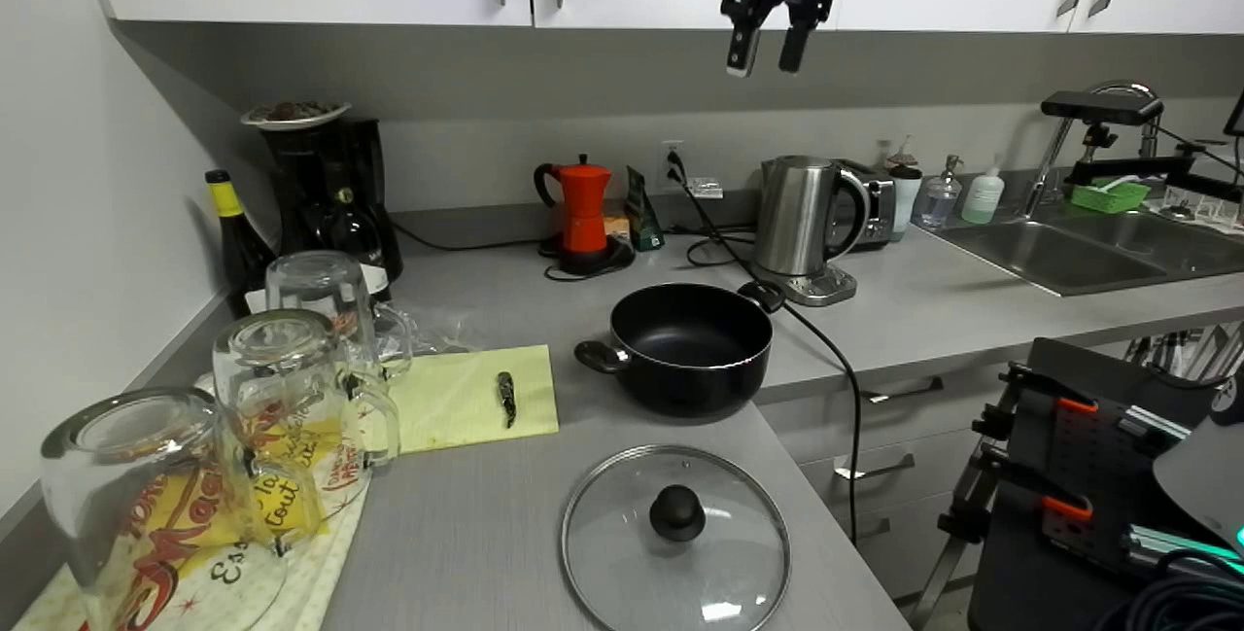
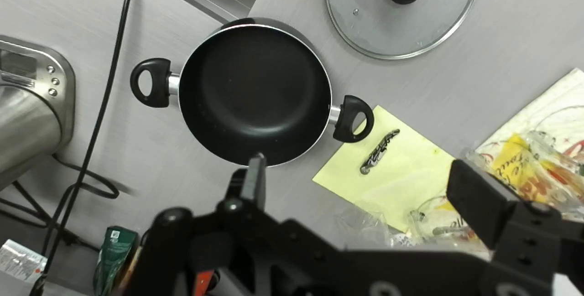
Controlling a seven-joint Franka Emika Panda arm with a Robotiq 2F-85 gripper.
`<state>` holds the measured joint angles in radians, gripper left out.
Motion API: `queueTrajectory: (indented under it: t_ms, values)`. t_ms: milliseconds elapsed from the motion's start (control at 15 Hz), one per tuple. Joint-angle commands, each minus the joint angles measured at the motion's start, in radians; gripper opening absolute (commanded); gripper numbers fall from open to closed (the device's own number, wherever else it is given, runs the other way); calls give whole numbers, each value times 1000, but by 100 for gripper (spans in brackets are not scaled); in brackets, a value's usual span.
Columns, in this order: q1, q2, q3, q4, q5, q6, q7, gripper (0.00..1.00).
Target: Pick up the lid and put it on the pot
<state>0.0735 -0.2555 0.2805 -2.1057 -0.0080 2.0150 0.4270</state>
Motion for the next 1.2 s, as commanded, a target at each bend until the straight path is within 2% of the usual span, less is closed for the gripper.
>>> queueTrajectory:
  t_ms: [0, 800, 1133]
  values:
    - [38, 129, -3, -8, -37, 41, -46, 100]
    - [152, 541, -47, 52, -213, 162, -211, 100]
    - [192, 657, -43, 91, -222, 235, -336, 100]
